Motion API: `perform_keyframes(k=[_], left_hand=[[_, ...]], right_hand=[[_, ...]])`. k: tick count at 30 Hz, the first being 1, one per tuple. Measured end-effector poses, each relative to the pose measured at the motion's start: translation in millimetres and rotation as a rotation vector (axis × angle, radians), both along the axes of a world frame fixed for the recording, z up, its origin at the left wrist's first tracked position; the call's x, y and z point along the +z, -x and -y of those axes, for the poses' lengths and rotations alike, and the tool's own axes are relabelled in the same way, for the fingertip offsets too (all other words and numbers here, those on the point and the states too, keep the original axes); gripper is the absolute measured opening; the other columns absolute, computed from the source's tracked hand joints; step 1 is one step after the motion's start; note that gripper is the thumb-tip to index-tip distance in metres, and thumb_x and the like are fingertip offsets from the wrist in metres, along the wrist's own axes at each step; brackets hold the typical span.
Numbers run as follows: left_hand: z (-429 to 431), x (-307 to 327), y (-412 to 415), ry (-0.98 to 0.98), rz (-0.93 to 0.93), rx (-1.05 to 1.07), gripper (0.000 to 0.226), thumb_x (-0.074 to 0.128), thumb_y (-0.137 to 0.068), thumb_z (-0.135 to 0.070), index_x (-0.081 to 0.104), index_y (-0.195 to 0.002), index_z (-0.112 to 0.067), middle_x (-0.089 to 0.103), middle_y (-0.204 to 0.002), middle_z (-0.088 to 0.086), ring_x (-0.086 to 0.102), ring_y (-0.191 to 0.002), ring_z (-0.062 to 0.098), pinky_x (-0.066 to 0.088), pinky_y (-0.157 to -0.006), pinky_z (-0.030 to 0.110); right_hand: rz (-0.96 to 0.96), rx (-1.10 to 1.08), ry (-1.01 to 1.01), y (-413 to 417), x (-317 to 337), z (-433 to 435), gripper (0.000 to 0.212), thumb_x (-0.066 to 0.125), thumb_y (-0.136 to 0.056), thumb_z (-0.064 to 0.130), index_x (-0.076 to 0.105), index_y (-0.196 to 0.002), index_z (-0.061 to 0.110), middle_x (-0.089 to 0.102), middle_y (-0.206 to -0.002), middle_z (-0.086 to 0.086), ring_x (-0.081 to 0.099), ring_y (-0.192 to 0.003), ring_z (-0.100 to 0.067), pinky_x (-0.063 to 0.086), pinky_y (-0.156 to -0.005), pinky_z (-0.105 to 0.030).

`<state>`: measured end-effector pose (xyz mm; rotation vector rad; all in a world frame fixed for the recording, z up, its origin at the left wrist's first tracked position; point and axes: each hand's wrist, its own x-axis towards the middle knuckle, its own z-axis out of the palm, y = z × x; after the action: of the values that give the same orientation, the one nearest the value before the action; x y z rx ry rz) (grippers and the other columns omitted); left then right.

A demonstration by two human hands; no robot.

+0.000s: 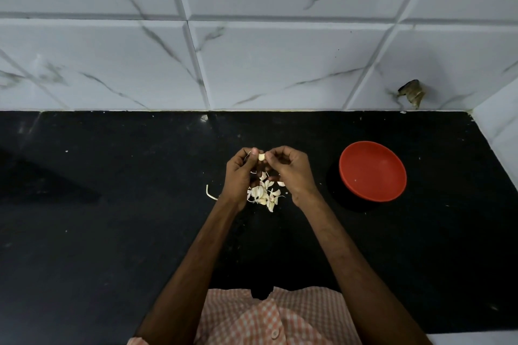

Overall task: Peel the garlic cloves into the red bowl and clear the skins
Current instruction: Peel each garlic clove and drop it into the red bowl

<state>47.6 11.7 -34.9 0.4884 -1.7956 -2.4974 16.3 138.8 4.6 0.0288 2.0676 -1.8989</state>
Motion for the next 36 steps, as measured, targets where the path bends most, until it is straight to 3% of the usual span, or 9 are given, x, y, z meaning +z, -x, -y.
perform_keyframes(k=[7, 11, 15, 18, 22, 28, 32, 34, 36], left_hand=[[-3.0, -5.5, -1.7, 0.056, -0.059, 0.001, 0.011, 0.054, -0.103, -0.016, 0.062, -0.111, -0.015, 0.062, -0.074, -0.005, 0.051, -0.056, 0.004, 0.036, -0.042, 0.017], [-4.0, -7.5, -3.0, 0.131, -0.138, 0.001, 0.020, 0.056, -0.102, -0.012, 0.059, -0.122, -0.011, 0.068, -0.081, -0.003, 0.061, -0.063, 0.004, 0.045, -0.050, 0.014], [1.4, -11.6, -1.8, 0.410, -0.261, -0.027, 0.019, 0.070, -0.093, -0.009, 0.070, -0.111, -0.016, 0.071, -0.106, 0.004, 0.068, -0.083, 0.020, 0.056, -0.074, 0.034], [1.2, -13.5, -2.3, 0.625, -0.313, 0.055, 0.024, 0.081, -0.082, -0.011, 0.073, -0.103, -0.021, 0.064, -0.108, -0.004, 0.063, -0.080, 0.010, 0.049, -0.071, 0.019], [1.5, -13.5, -0.5, 0.779, -0.338, 0.145, 0.025, 0.084, -0.080, -0.011, 0.075, -0.100, -0.022, 0.059, -0.104, -0.010, 0.063, -0.086, 0.013, 0.046, -0.067, 0.013], [-5.8, -11.3, -4.6, 0.643, -0.340, 0.142, 0.021, 0.078, -0.085, -0.008, 0.073, -0.102, -0.019, 0.070, -0.103, -0.005, 0.067, -0.090, 0.021, 0.057, -0.066, 0.041], [-11.8, -10.9, -3.3, 0.734, -0.310, 0.205, 0.015, 0.075, -0.088, -0.013, 0.077, -0.103, -0.017, 0.059, -0.111, -0.002, 0.062, -0.102, 0.014, 0.052, -0.070, 0.025], [-17.5, -9.4, -2.2, 0.629, -0.266, 0.230, 0.014, 0.073, -0.091, -0.011, 0.077, -0.103, -0.014, 0.061, -0.105, 0.003, 0.061, -0.094, 0.010, 0.049, -0.072, 0.024], [-20.9, -7.7, -2.3, 0.449, -0.214, 0.208, 0.015, 0.069, -0.093, -0.007, 0.076, -0.106, -0.010, 0.067, -0.102, 0.008, 0.064, -0.091, 0.017, 0.053, -0.077, 0.032]], right_hand=[[0.049, 0.053, -0.118, 7.0, -1.2, -0.7, 0.014, 0.057, -0.101, 0.014, 0.069, -0.093, 0.014, 0.068, -0.078, 0.006, 0.065, -0.070, -0.001, 0.052, -0.056, -0.017], [0.072, 0.061, -0.175, 9.9, -1.8, 0.9, 0.019, 0.050, -0.105, 0.017, 0.066, -0.101, 0.010, 0.066, -0.081, 0.004, 0.062, -0.072, -0.003, 0.050, -0.055, -0.018], [0.086, 0.065, -0.198, 11.1, -1.7, 0.3, 0.021, 0.044, -0.107, 0.018, 0.063, -0.101, 0.011, 0.065, -0.085, 0.001, 0.060, -0.074, -0.006, 0.049, -0.055, -0.018], [0.087, 0.102, -0.229, 11.3, -3.0, 0.1, 0.025, 0.043, -0.108, 0.019, 0.063, -0.109, 0.004, 0.065, -0.091, -0.004, 0.060, -0.078, -0.011, 0.049, -0.054, -0.016], [0.093, 0.118, -0.233, 12.4, -3.9, 1.0, 0.026, 0.042, -0.108, 0.017, 0.062, -0.112, 0.001, 0.062, -0.089, -0.006, 0.058, -0.077, -0.013, 0.051, -0.056, -0.021], [0.074, 0.120, -0.262, 13.5, -4.7, 1.5, 0.022, 0.042, -0.108, 0.018, 0.061, -0.109, 0.008, 0.063, -0.091, -0.006, 0.062, -0.077, -0.013, 0.056, -0.060, -0.026], [0.037, 0.077, -0.298, 13.9, -6.7, 1.0, 0.020, 0.042, -0.108, 0.017, 0.059, -0.108, 0.008, 0.066, -0.102, -0.009, 0.067, -0.084, -0.016, 0.058, -0.060, -0.026], [0.014, 0.055, -0.304, 13.8, -6.5, 1.7, 0.019, 0.044, -0.107, 0.019, 0.059, -0.108, 0.008, 0.066, -0.104, -0.010, 0.068, -0.087, -0.018, 0.060, -0.063, -0.030], [-0.016, 0.056, -0.337, 13.7, -5.8, 2.3, 0.020, 0.045, -0.107, 0.021, 0.060, -0.111, 0.008, 0.067, -0.106, -0.010, 0.068, -0.094, -0.022, 0.062, -0.075, -0.041]])
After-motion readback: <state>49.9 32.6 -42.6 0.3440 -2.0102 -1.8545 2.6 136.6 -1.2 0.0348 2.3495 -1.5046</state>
